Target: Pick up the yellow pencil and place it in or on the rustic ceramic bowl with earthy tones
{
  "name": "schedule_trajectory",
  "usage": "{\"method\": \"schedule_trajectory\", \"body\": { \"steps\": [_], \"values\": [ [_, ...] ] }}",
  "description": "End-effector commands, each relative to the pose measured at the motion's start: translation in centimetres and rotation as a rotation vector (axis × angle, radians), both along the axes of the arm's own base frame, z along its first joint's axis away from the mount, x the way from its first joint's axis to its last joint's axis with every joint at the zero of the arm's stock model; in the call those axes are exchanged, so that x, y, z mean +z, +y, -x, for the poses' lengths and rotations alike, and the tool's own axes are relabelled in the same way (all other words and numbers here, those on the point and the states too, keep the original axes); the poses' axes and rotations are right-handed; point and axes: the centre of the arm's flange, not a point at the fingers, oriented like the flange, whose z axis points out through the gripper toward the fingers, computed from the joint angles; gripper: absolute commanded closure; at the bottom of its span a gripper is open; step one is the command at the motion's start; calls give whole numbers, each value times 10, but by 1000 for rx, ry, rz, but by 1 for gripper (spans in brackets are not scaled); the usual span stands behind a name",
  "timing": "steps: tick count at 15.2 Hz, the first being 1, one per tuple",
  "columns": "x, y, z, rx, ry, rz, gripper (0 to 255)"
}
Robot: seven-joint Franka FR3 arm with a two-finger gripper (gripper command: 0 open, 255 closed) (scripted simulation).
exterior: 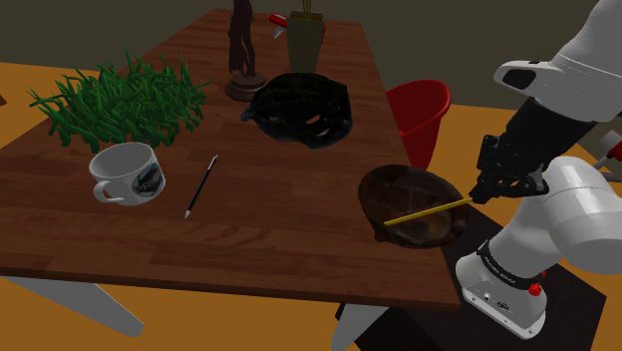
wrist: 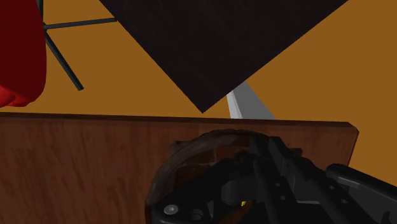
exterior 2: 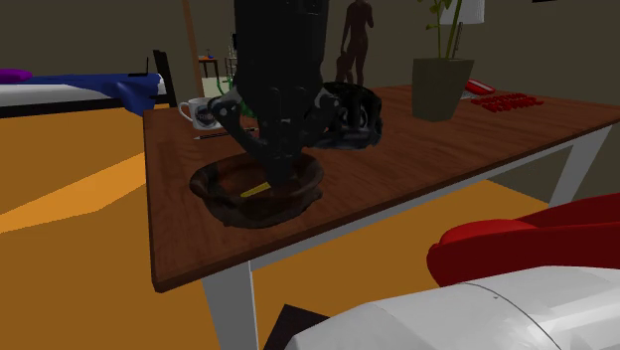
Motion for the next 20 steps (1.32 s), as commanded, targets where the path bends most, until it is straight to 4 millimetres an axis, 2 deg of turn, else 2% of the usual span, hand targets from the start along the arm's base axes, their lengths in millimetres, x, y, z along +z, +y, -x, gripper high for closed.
{"method": "schedule_trajectory", "body": {
  "steps": [1, 4, 5, 10, 14, 20],
  "values": [
    [0, 0, 0, 0, 0, 0, 255],
    [0, 0, 0, 0, 0, 0, 255],
    [0, 0, 0, 0, 0, 0, 0],
    [0, 0, 0, 0, 0, 0, 0],
    [49, -5, 2, 0, 0, 0, 0],
    [49, -5, 2, 0, 0, 0, 0]
  ]
}}
